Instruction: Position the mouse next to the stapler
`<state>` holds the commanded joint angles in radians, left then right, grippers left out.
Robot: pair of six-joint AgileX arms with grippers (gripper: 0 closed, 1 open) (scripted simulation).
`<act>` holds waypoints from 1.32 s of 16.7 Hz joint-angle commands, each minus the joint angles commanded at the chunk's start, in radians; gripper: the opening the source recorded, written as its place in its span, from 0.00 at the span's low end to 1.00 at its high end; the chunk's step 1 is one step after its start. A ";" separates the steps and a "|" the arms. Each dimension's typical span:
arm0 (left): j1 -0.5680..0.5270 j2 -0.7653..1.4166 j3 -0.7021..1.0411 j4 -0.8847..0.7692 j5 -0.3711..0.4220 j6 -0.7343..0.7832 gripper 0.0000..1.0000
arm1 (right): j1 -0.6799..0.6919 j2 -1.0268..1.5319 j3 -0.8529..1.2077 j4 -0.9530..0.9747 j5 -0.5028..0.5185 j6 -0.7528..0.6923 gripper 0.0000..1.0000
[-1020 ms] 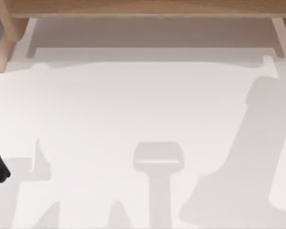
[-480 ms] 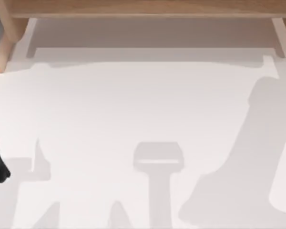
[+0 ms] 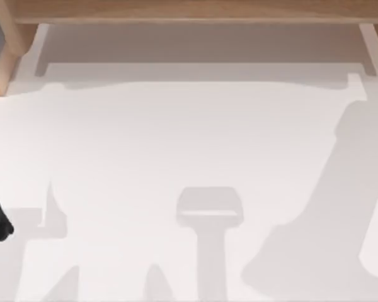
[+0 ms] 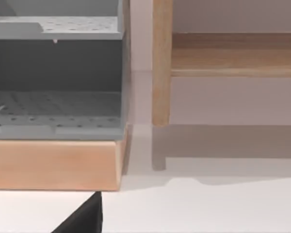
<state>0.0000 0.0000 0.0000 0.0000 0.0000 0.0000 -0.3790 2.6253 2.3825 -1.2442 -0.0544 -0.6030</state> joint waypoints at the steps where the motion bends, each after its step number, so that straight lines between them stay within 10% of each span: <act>1: 0.000 0.000 0.000 0.000 0.000 0.000 1.00 | 0.000 0.000 0.000 0.000 0.000 0.000 0.85; 12: 0.000 0.000 0.000 0.000 0.000 0.000 1.00 | 0.000 0.000 0.000 0.000 0.000 0.000 0.02; 22: 0.000 0.000 0.000 0.000 0.000 0.000 1.00 | 0.000 -0.003 0.001 0.000 0.000 0.001 0.00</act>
<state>0.0000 0.0000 0.0000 0.0000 0.0000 0.0000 -0.3794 2.6225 2.3835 -1.2445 -0.0545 -0.6015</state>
